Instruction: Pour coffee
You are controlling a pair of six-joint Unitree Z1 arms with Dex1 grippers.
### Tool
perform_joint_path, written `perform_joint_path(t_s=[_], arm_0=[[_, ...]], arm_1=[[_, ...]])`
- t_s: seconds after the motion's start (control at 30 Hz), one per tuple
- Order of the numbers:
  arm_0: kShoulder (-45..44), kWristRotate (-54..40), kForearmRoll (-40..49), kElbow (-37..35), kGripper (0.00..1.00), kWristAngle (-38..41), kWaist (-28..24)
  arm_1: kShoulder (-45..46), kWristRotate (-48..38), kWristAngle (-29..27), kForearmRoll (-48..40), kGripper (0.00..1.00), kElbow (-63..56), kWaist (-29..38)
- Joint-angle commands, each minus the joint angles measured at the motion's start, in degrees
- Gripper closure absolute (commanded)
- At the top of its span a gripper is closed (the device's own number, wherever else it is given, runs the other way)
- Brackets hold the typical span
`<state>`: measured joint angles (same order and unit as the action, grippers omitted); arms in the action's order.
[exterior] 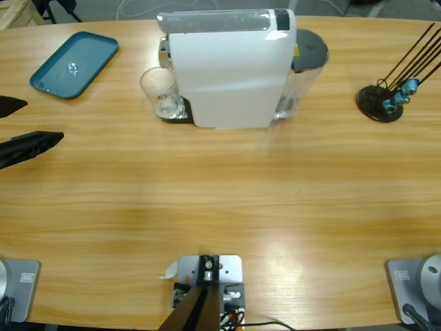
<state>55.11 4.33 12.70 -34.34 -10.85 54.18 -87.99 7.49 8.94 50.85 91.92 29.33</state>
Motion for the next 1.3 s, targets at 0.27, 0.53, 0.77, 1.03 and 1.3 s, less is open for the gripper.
perform_joint_path(t_s=[0.27, 0.53, 0.77, 1.03, 1.3], arm_0=[[3.8, 0.9, -0.6, 1.2, 0.053, -0.4, 0.3], [4.6, 0.9, -0.6, 1.1, 0.055, -0.2, 0.3], [5.1, 0.9, -0.6, 1.0, 0.055, -0.1, 0.3], [5.5, 0.8, -0.6, 0.9, 0.055, 0.2, 0.3], [6.0, 0.8, -0.5, 0.8, 0.055, 0.3, 0.3]], arm_1=[[-19.7, -0.3, -3.0, 9.5, 1.0, 18.6, 1.1], [-21.5, -0.3, -3.0, 10.5, 1.0, 21.1, 1.7], [-22.0, -0.5, -3.7, 11.3, 1.0, 20.8, 4.6], [-22.4, -0.5, -4.1, 11.6, 1.0, 21.3, 4.9], [-23.8, -0.2, -5.5, 12.3, 1.0, 23.0, 4.9]])
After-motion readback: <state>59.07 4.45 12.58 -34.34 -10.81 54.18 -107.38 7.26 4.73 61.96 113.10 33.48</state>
